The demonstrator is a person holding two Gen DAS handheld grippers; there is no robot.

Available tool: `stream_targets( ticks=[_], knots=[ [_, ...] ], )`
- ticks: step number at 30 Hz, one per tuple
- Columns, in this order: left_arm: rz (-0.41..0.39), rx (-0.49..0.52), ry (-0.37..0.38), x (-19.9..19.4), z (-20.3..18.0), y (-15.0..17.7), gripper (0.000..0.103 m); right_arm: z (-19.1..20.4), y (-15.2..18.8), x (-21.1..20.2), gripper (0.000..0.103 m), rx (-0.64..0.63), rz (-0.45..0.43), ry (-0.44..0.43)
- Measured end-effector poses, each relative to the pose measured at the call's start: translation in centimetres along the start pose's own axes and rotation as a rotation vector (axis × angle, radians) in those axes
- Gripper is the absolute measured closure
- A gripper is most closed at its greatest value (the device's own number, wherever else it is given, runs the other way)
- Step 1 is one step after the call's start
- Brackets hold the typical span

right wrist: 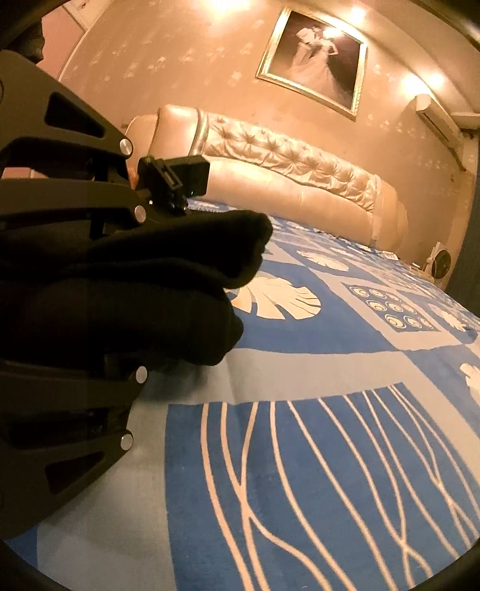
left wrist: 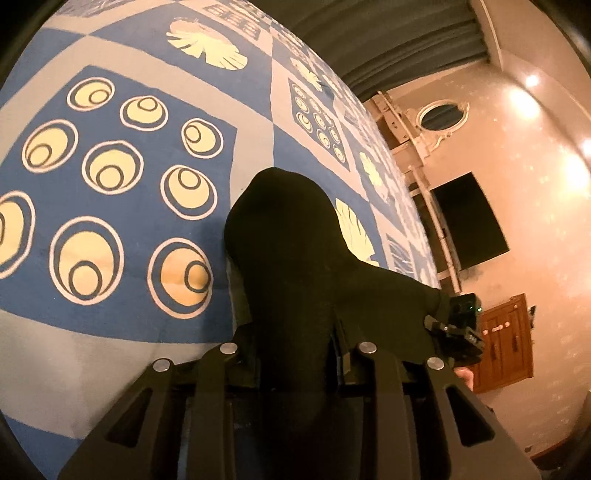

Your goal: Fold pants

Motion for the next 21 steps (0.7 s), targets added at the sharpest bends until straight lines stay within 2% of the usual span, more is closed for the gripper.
stream_targets(
  ticks=[4,9,12,15,17,18,19,21],
  knots=[
    [0.005,-0.016,0.038,-0.3,0.0,0.3,0.068,0.1,0.2,-0.6,0.060,0.003,0.001,0.001],
    [-0.009,-0.036,0.038,-1.8,-0.2,2.0,0.059,1.2,1.9,-3.2,0.033,0.005,-0.036,0.003],
    [-0.020,-0.043,0.037,-3.2,-0.2,4.6,0.053,1.6,4.3,-4.8,0.029,0.004,-0.053,0.034],
    [-0.050,-0.063,0.044,-5.0,-0.1,7.3,0.042,2.4,6.8,-5.6,0.027,-0.017,-0.050,0.059],
    [-0.057,-0.095,0.057,-5.6,0.0,8.7,0.039,2.9,8.2,-5.6,0.032,-0.030,-0.045,0.090],
    [-0.067,-0.103,0.045,-5.9,0.2,9.5,0.039,3.0,8.8,-5.5,0.048,-0.037,-0.041,0.116],
    [-0.071,-0.095,0.032,-5.8,0.2,10.0,0.039,2.7,9.5,-5.3,0.057,-0.011,-0.035,0.127],
    [-0.071,-0.038,-0.015,-5.5,-0.1,10.8,0.050,2.3,10.2,-5.8,0.068,0.048,-0.074,0.082]
  ],
)
Point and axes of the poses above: each gripper's, at about its wrist camera, not at the fingertips, and x roughly the way its jaws point, z to its left, y to its underside, the point moved 7 cm from there along x, roughly the way its jaws point, and after that the axes turned 12 degrees about -x, right-handed, at the moved point
